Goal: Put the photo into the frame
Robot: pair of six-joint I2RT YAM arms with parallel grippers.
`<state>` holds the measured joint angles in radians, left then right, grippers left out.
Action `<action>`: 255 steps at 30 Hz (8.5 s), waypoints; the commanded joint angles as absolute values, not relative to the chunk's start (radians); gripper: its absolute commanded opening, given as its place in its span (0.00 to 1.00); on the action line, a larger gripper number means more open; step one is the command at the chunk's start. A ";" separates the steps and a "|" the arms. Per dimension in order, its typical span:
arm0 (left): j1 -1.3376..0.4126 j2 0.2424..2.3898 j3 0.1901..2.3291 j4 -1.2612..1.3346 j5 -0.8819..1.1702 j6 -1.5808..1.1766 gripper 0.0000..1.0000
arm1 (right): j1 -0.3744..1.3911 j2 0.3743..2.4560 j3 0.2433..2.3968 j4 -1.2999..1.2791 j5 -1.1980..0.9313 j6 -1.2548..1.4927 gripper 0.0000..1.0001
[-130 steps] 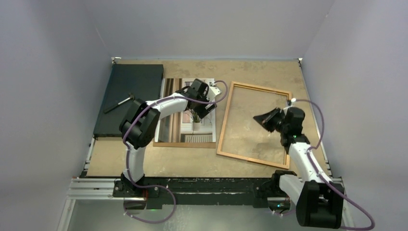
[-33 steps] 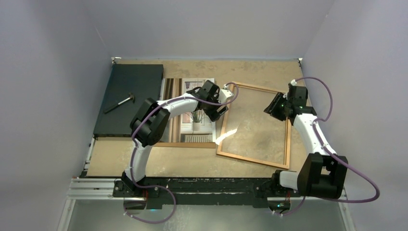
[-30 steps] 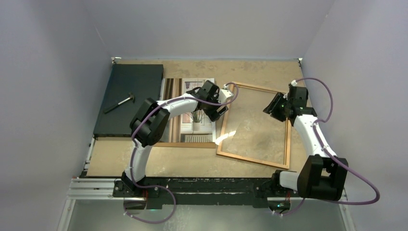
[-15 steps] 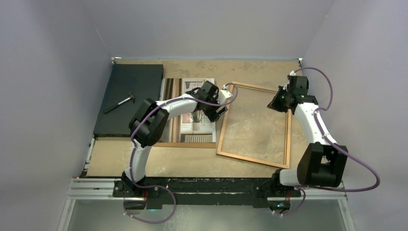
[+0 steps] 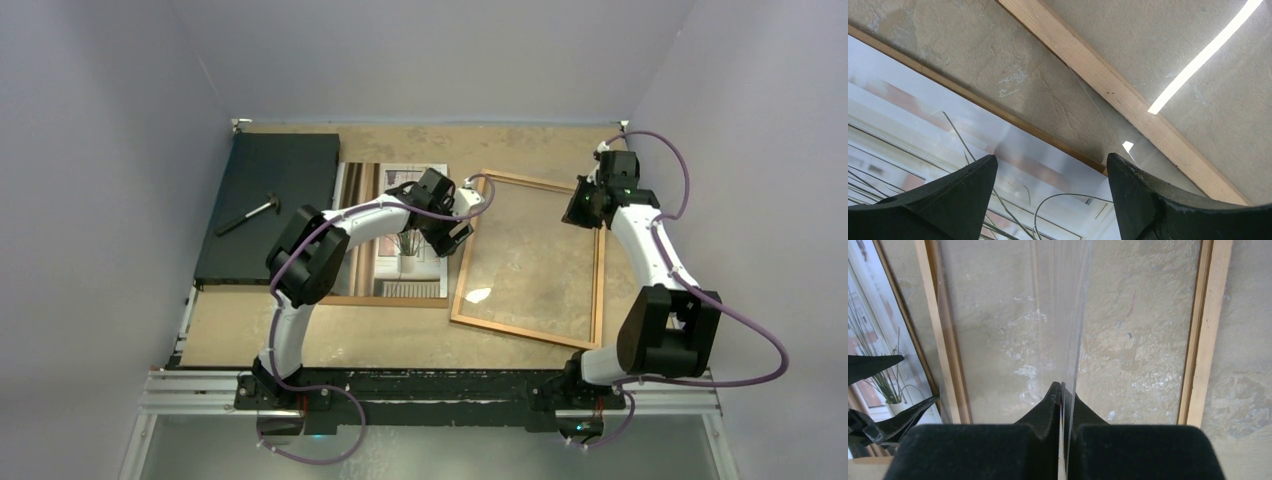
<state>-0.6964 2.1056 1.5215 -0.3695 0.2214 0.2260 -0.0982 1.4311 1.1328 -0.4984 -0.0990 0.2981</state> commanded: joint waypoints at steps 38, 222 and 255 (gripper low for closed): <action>-0.704 2.028 1.428 -0.335 0.270 0.212 0.74 | -0.133 1.251 0.785 -0.265 -0.391 0.592 0.63; -0.602 2.021 1.590 -0.312 0.304 0.054 0.78 | 0.067 1.422 1.148 -0.524 0.154 0.303 0.00; -0.672 1.923 1.344 -0.205 0.256 0.213 0.65 | 0.067 1.296 1.102 -0.630 0.112 0.267 0.00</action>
